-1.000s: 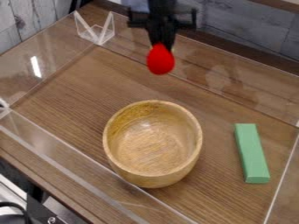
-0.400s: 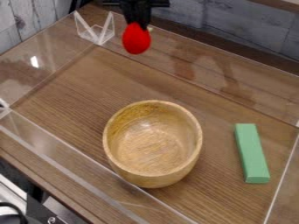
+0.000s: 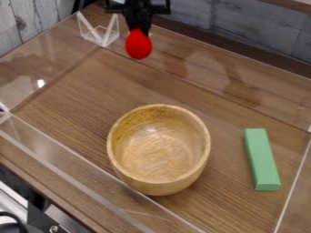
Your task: Move the red fruit to the left
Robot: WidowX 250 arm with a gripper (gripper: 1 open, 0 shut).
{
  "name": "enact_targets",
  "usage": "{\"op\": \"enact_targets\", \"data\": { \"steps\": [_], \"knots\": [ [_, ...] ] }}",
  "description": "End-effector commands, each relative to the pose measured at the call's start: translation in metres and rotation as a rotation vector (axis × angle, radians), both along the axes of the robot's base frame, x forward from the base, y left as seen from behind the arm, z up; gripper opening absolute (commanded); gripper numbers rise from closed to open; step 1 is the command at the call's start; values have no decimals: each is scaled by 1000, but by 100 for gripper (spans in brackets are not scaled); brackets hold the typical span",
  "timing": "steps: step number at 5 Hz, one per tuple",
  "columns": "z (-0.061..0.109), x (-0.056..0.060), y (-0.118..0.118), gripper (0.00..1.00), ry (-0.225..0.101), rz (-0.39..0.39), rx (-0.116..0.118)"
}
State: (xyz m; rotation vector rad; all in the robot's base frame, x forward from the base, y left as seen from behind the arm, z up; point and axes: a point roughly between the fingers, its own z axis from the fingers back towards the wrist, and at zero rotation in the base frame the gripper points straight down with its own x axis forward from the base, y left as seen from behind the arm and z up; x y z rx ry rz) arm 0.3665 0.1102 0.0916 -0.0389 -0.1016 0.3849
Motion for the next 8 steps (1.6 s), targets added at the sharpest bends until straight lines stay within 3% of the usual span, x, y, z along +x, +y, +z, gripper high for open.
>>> {"op": "enact_targets", "data": {
  "steps": [1,3,5,6,8],
  "knots": [
    [11,13,3,0,-68,-14,47],
    [0,6,-12,0,-50,0,57],
    [22,1,-4,0,-59,-51,42],
    [23,-1,-1,0,-62,-17,39],
    [3,2,4,0,-49,30,51]
  ]
}}
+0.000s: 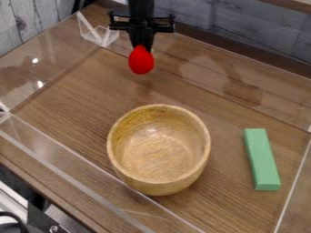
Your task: Move the red fruit to the left
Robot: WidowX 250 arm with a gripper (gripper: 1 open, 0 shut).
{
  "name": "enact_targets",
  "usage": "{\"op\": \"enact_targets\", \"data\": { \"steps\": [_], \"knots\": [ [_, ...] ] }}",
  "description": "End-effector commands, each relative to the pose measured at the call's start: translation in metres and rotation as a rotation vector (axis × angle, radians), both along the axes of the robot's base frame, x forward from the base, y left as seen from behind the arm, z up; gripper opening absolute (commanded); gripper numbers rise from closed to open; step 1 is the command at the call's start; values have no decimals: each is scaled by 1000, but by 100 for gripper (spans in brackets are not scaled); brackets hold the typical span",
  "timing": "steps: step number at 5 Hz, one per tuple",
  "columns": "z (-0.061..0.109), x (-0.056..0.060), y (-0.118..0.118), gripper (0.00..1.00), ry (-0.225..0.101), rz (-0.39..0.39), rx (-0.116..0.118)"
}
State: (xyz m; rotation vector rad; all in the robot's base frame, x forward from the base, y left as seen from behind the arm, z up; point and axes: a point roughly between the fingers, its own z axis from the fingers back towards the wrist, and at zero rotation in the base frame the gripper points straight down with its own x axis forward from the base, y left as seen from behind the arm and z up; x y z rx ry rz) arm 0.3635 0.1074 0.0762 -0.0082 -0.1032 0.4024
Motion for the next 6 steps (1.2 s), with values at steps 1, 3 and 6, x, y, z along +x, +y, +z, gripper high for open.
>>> {"op": "enact_targets", "data": {
  "steps": [1,3,6],
  "knots": [
    [6,7,8,0,-46,25,28],
    [29,-19,47,0,-65,156,5],
    [15,-39,84,0,-81,361,6]
  ]
}}
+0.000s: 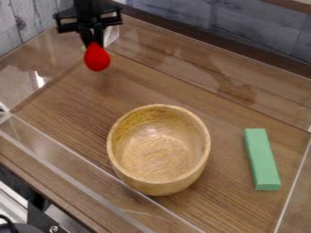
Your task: Move the red fruit to the left
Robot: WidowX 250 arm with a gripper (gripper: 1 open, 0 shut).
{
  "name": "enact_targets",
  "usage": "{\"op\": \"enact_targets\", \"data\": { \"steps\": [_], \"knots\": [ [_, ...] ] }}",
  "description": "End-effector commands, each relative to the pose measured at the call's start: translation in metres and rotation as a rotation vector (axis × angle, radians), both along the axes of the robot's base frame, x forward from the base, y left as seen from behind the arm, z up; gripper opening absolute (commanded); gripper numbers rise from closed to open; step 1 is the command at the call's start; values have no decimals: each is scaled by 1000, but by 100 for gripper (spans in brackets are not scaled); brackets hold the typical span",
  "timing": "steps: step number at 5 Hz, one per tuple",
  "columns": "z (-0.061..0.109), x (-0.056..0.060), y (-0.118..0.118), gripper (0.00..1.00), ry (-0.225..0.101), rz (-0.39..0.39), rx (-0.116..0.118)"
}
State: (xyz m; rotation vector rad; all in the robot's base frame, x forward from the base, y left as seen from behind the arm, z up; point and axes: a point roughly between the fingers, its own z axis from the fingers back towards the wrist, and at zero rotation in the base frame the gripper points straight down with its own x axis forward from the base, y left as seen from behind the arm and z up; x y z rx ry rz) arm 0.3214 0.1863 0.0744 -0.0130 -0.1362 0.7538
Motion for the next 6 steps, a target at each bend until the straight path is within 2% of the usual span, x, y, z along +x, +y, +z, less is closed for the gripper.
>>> {"op": "enact_targets", "data": {
  "steps": [1,2,4,6],
  "knots": [
    [6,-1,13,0,-36,-17,27],
    [-1,-3,12,100,-25,-58,20],
    [-21,-18,6,100,-16,6,-9],
    [3,-26,11,100,-10,-21,-35]
  ]
}}
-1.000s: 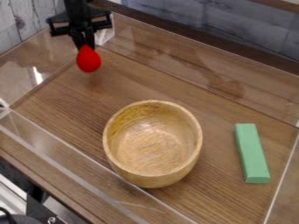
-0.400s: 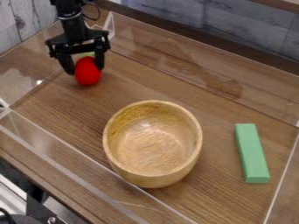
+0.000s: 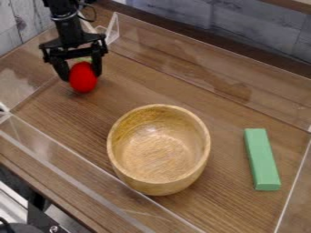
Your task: Move the red fruit to the left
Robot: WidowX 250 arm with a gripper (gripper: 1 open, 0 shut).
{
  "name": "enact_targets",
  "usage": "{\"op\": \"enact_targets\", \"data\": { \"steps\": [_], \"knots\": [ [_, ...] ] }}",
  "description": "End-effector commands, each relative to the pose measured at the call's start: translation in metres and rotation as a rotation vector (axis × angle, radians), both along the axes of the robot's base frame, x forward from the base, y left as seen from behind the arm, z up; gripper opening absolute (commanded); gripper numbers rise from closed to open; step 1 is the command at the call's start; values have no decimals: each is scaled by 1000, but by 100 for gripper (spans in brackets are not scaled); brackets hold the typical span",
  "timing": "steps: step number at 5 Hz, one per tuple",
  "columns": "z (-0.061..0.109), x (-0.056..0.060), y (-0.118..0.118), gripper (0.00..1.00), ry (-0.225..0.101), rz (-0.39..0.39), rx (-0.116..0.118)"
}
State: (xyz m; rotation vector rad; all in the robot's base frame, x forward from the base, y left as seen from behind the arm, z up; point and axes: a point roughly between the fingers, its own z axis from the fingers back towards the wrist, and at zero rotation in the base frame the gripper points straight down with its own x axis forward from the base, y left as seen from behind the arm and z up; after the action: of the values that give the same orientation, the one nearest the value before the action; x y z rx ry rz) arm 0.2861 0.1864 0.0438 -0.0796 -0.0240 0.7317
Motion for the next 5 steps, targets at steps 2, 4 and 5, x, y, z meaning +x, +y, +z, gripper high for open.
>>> {"op": "enact_targets", "data": {
  "steps": [2,4,5],
  "knots": [
    [34,12,20,100,-89,1,34],
    [58,5,34,100,-80,101,21],
    [63,3,36,100,-77,91,12]
  ]
}}
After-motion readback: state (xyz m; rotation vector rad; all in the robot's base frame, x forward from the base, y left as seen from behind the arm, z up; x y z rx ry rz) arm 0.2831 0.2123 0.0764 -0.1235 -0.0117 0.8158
